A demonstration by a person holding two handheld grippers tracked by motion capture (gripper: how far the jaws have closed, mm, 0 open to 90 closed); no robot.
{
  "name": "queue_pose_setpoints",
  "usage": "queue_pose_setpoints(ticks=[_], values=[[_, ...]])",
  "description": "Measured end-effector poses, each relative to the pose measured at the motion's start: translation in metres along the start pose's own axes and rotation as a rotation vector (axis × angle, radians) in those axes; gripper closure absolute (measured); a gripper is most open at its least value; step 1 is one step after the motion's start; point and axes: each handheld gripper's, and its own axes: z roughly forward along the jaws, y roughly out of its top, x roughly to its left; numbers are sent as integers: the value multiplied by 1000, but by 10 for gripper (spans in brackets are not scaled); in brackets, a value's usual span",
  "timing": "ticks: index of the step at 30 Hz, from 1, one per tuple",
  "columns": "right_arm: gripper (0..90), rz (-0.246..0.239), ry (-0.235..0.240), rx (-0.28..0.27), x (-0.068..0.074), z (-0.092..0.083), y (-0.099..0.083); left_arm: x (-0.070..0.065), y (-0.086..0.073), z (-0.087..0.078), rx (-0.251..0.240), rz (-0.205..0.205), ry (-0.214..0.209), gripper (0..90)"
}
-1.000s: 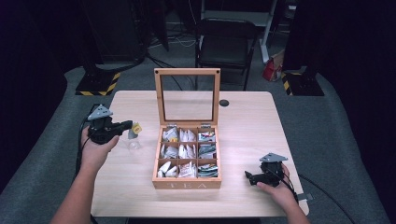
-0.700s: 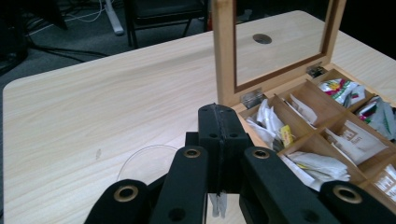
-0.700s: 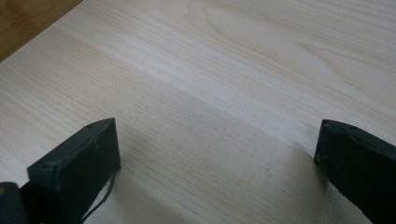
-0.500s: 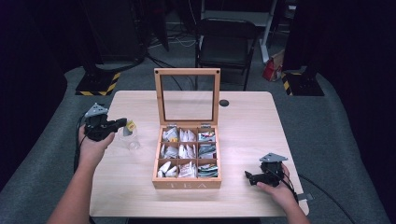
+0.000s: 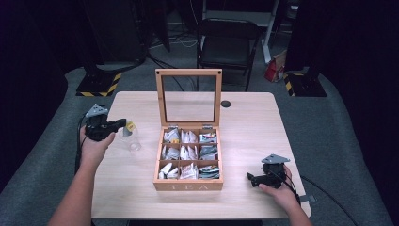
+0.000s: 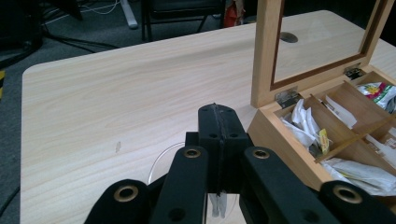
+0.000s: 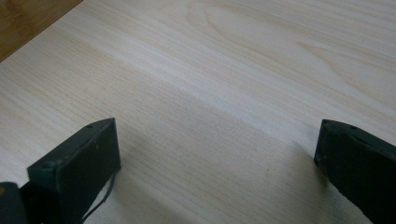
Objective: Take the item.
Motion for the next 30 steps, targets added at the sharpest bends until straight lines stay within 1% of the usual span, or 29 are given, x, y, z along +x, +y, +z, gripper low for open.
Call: queue_pose_setpoints(ticks=[2,5,7,11,14,15,22,28,30], values=[[0,0,0,0,0,0,0,1,0,2,10,0,0,900],[0,0,0,0,0,0,0,2,-2,6,4,-6,9,900],[0,1,0,0,0,0,0,4,-3,8,19,4,18,900],[0,0,0,0,0,0,0,6,-4,9,27,8,20,900],[0,-1,0,0,0,0,0,6,-5,12,17,-7,26,900],[0,-1,0,0,0,0,0,7,-5,13,30,-3,24,900],[0,-1,0,0,0,0,0,8,-6,13,40,3,31,900],[0,0,0,0,0,0,0,10,-8,16,38,-4,35,900],[0,0,0,0,0,0,0,11,-12,17,40,-22,31,900]])
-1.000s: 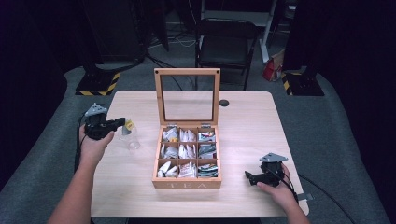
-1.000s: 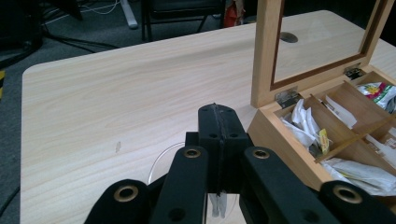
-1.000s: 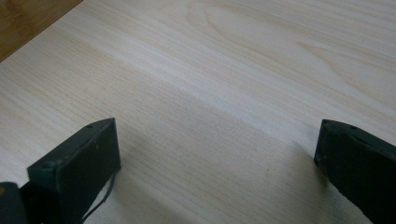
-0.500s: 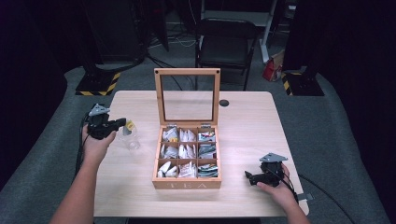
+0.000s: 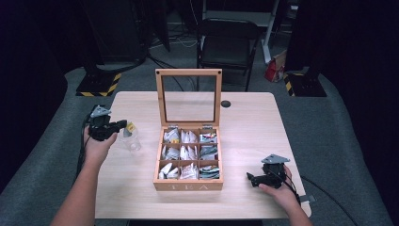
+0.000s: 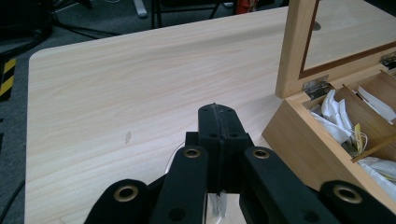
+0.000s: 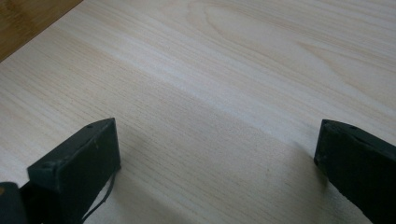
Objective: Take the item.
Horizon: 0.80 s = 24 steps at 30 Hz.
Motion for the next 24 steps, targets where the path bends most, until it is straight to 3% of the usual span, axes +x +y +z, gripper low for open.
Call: queue_pose_setpoints(ticks=[13,24], values=[[0,0,0,0,0,0,0,7,-17,6,7,-36,3,897],[0,0,0,0,0,0,0,2,-16,5,21,-42,-7,769]])
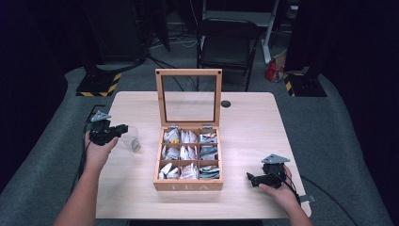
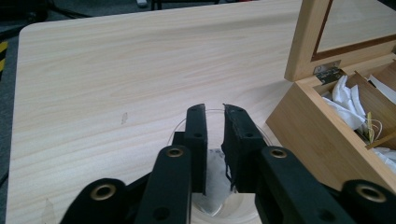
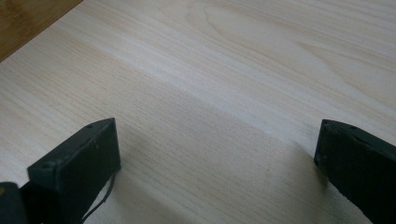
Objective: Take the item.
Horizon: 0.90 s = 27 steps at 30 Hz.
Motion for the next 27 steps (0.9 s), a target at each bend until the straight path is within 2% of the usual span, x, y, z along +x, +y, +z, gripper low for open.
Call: queue_pose_setpoints(ticks=[8,11,12,13,15,27], values=[[0,0,0,0,0,0,0,-3,1,-2,16,-5,-16,638],[0,-1,2,0,0,0,0,-4,1,-3,12,10,-3,598],[0,-3,1,0,0,0,0,-6,2,-5,-9,4,-3,582],[0,-1,2,0,0,0,0,-6,2,-5,-9,4,-3,565],[0,-1,1,0,0,0,0,-9,3,-8,-11,2,-18,542],[0,-1,1,1,0,0,0,-28,4,-25,-10,31,-43,503]])
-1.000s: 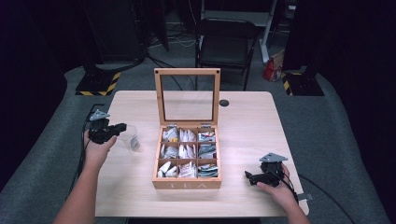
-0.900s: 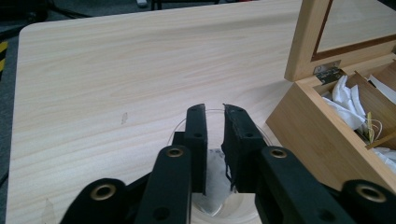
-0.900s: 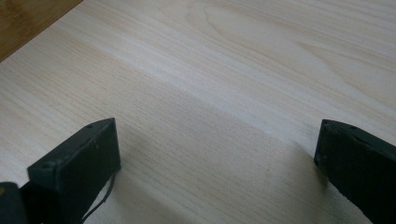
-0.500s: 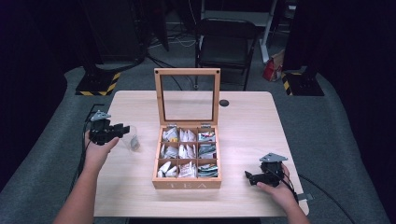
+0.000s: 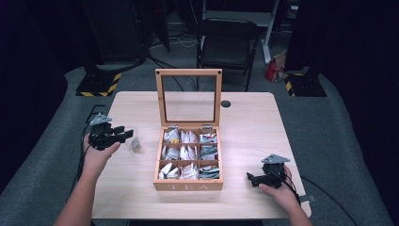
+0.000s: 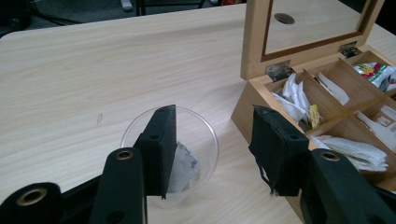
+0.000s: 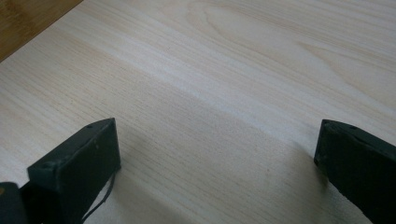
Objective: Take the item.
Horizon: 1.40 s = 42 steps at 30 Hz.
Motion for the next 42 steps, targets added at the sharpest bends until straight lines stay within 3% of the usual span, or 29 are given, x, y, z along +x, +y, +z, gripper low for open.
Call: queue_pose_setpoints(ticks=[13,31,42], values=[[0,-4,2,0,0,0,0,-20,8,-10,-13,36,-46,429],[0,2,4,-2,0,0,0,-37,-13,-14,-1,62,-57,369],[0,-5,7,1,0,-1,-1,-36,-32,-17,-26,28,-55,374]])
